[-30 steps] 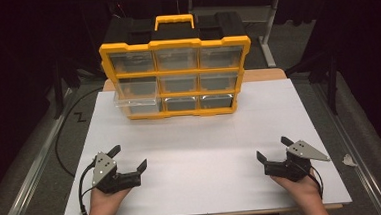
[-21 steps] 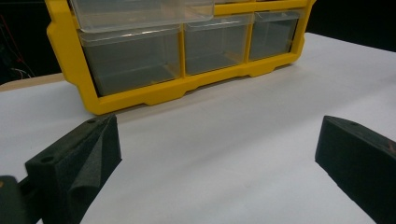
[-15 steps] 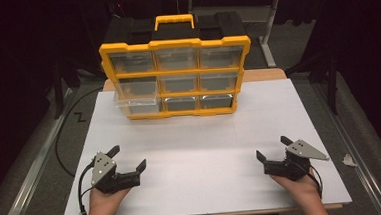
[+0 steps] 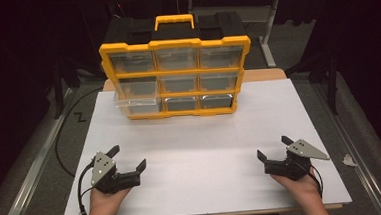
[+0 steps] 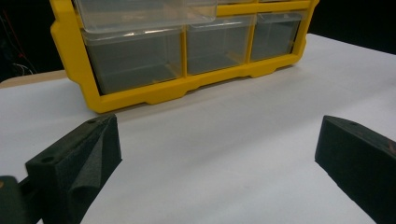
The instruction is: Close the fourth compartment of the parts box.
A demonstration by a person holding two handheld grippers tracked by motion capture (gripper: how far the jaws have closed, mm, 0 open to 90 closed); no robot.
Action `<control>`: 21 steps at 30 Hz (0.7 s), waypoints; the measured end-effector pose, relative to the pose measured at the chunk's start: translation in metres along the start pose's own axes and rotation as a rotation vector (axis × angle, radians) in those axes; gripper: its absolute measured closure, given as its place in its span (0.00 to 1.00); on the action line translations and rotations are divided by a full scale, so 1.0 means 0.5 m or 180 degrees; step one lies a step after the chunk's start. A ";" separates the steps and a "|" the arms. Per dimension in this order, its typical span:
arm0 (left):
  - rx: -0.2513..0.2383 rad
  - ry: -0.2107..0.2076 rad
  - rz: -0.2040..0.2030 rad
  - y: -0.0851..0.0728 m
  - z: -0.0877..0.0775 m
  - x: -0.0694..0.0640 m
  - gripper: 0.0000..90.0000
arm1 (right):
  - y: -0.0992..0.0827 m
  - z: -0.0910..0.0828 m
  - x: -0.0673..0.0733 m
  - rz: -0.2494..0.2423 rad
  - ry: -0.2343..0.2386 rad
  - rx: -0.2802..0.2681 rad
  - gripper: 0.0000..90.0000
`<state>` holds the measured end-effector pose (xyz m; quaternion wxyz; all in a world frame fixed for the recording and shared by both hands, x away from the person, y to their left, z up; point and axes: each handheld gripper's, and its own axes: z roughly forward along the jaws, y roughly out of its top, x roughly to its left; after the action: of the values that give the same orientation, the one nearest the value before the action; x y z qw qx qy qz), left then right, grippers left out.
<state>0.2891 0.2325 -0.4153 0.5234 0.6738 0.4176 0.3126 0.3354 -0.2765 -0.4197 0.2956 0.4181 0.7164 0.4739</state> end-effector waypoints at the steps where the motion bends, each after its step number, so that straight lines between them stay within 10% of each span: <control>1: -0.0013 -0.0004 -0.0011 0.002 0.000 0.000 0.01 | 0.000 0.000 0.000 0.0000 -0.0001 0.0000 0.01; 21: 0.0007 0.0069 0.0005 0.041 0.017 0.013 0.02 | -0.001 0.001 0.000 -0.0005 -0.0019 0.0006 0.01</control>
<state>0.3040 0.2325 -0.3977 0.5178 0.6713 0.4230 0.3199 0.3358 -0.2764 -0.4202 0.2977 0.4192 0.7163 0.4717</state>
